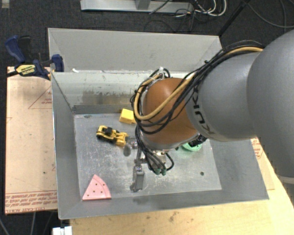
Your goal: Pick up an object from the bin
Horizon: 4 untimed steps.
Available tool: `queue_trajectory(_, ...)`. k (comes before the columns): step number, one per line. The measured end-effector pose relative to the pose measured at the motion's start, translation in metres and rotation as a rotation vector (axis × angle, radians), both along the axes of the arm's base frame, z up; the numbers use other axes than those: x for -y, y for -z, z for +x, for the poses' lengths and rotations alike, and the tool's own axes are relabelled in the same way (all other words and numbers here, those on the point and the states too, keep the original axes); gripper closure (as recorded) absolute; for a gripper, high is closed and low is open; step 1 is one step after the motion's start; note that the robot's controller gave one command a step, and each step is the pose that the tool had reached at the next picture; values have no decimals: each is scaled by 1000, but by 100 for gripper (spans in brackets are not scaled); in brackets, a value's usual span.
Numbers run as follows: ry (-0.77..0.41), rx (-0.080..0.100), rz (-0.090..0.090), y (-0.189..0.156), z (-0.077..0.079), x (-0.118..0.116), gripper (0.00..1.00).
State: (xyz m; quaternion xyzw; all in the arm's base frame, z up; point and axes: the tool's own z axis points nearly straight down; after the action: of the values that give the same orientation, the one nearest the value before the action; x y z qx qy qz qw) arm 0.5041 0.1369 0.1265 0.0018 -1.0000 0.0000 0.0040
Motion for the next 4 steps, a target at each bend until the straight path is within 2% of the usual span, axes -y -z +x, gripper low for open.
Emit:
queue_trajectory(1, 3, 7, 1, -4, 2, 1, 0)
queue_trajectory(2, -31, 10, 1, 3, 48, -11, 0)
queue_trajectory(3, 41, 18, 3, 38, 65, -20, 0)
queue_trajectory(4, 116, 21, 5, 51, 91, -14, 100)
